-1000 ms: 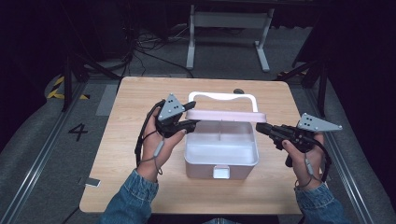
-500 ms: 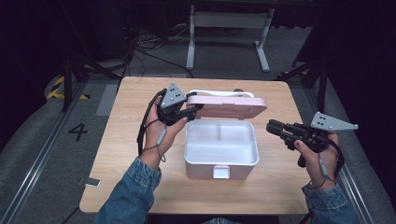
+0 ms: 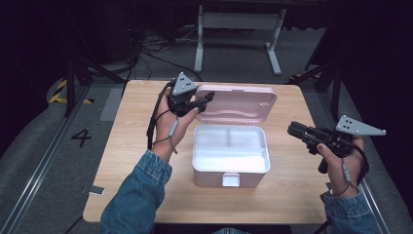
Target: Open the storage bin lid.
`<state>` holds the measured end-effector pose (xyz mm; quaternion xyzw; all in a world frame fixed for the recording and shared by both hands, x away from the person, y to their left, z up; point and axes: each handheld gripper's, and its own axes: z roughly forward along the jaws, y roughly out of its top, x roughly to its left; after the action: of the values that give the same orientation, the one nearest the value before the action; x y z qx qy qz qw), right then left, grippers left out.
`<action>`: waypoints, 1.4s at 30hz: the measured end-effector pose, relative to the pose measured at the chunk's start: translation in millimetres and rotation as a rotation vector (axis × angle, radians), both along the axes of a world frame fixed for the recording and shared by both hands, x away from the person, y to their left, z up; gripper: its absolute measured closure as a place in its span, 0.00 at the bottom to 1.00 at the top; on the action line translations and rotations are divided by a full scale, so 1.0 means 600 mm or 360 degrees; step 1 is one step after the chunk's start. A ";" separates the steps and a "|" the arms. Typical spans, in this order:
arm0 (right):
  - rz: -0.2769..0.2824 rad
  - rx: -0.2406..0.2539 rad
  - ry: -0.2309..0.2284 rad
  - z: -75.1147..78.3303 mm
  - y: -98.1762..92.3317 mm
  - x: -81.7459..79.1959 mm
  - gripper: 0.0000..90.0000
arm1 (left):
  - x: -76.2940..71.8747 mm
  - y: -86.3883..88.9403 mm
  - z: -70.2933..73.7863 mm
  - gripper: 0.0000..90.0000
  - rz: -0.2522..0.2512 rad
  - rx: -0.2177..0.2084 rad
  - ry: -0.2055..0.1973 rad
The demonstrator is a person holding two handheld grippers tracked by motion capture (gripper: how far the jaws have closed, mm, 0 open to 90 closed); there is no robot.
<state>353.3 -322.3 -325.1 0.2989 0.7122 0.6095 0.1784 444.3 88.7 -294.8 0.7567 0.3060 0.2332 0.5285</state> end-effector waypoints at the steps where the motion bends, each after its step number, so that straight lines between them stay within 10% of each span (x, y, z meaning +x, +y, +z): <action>1: 0.0000 0.0001 -0.0005 0.000 -0.001 0.001 0.85 | 0.004 0.000 -0.001 0.65 0.0010 -0.0005 0.0001; 11: -0.0017 0.0019 0.0002 0.000 -0.009 0.003 0.85 | 0.042 -0.003 -0.019 0.63 0.0076 -0.0055 -0.0043; 14: -0.0013 0.0025 0.0005 0.000 -0.009 0.003 0.85 | 0.056 0.000 -0.025 0.63 0.0071 -0.0140 -0.0002; 42: -0.0034 0.0015 0.0089 -0.015 -0.023 0.021 0.82 | 0.156 -0.017 -0.082 0.44 0.0084 -0.0123 0.0206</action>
<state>366.0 -336.2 -333.9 0.3243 0.7108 0.6023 0.1636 537.8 78.7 -343.9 0.7410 0.3681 0.1855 0.5302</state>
